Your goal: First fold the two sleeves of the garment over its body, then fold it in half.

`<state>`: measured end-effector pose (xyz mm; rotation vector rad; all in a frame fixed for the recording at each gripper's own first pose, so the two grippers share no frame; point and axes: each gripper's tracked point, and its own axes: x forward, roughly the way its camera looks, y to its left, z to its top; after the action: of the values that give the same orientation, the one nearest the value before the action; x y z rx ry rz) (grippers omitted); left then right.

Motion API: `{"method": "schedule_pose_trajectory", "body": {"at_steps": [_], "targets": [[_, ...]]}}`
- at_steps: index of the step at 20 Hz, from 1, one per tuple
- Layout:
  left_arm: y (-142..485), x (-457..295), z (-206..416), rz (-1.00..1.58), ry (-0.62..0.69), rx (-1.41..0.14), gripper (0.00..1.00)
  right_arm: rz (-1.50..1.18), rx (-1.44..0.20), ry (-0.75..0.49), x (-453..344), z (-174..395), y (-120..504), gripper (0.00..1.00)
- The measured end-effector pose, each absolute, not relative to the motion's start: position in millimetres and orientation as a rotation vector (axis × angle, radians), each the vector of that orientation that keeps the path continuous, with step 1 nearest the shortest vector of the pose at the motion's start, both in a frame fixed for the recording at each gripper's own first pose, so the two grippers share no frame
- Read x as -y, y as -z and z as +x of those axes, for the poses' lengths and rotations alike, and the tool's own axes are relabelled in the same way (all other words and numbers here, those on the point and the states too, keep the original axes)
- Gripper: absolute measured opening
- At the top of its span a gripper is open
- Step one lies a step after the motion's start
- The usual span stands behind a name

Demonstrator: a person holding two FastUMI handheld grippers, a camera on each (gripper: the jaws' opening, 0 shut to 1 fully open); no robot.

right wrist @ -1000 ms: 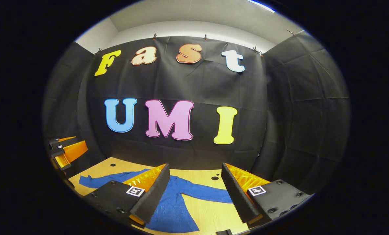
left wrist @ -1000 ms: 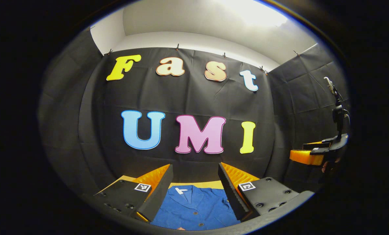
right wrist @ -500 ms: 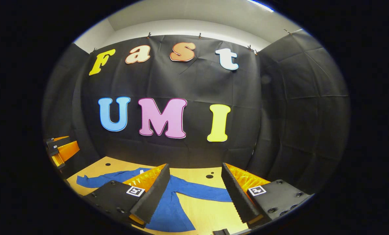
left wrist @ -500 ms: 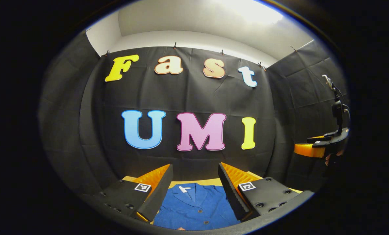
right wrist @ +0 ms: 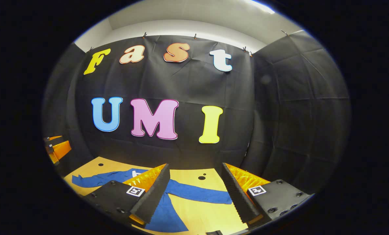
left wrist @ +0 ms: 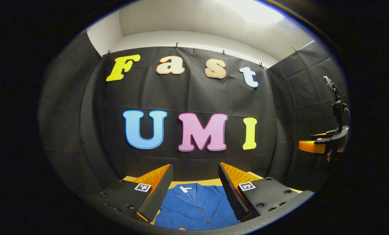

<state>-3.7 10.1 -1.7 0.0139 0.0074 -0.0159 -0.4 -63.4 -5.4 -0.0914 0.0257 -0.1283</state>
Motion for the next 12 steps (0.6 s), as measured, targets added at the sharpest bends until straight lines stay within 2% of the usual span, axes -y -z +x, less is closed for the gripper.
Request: {"method": "schedule_pose_trajectory", "body": {"at_steps": [1, 2, 7, 8, 12], "targets": [[3.3, -13.7, -4.5, 0.01, 0.013, -0.009, 0.8, -0.117, -0.016, 0.135, 66.9, 1.3, 0.6, 0.99], [3.2, -17.4, -4.6, 0.011, 0.008, -0.009, 0.8, -0.142, -0.002, 0.14, 69.9, 1.6, -5.7, 0.95], [3.6, -30.3, -4.9, 0.003, -0.011, -0.004, 0.8, -0.148, 0.028, 0.15, 72.3, 10.5, -21.2, 0.96], [3.2, -32.3, -4.4, 0.002, -0.013, -0.005, 0.8, -0.125, 0.02, 0.147, 70.6, 12.7, -19.7, 0.99], [3.3, -37.1, -2.9, 0.008, -0.02, -0.005, 0.8, -0.082, -0.011, 0.165, 85.4, 27.2, -11.1, 0.96]]}}
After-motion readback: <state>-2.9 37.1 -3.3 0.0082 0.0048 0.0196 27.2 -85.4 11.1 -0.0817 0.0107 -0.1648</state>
